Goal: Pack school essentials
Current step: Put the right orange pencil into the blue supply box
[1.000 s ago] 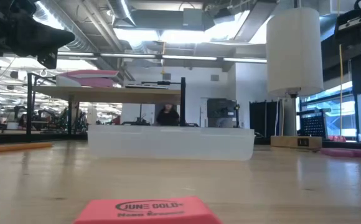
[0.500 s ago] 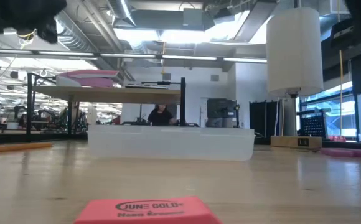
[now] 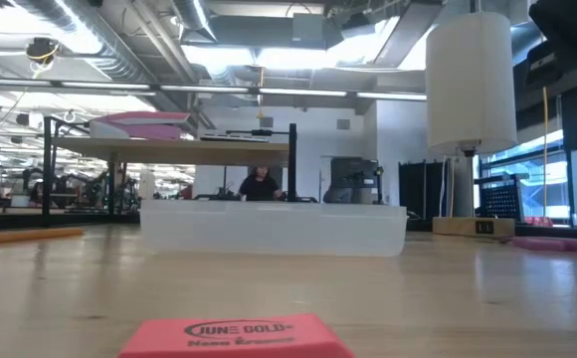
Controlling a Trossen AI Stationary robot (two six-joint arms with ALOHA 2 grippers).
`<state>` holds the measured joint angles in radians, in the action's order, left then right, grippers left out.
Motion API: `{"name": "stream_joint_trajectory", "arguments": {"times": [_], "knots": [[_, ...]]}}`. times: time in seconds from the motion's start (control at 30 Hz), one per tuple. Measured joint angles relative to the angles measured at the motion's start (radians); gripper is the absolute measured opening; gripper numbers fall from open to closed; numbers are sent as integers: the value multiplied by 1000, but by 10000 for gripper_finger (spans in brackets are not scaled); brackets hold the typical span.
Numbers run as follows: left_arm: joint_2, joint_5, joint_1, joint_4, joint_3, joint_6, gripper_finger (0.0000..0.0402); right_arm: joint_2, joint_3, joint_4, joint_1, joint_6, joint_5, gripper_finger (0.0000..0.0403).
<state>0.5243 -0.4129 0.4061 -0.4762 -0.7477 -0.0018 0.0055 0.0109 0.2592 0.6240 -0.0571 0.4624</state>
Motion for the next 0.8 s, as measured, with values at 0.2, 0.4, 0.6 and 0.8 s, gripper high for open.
{"name": "stream_joint_trajectory", "arguments": {"times": [0.2, 0.4, 0.6, 0.8], "knots": [[212, -50, 0, -167, -180, -165, 0, 0, 16, -27, 0, 58, -1, 30], [359, -53, 0, -347, -299, -443, 0, 4, 175, -264, 0, 50, -2, 30], [414, -41, -2, -440, -320, -688, 0, 67, 413, -593, 0, 126, 53, 30], [435, -39, -2, -423, -308, -705, 0, 211, 595, -751, 0, 139, 79, 30]]}}
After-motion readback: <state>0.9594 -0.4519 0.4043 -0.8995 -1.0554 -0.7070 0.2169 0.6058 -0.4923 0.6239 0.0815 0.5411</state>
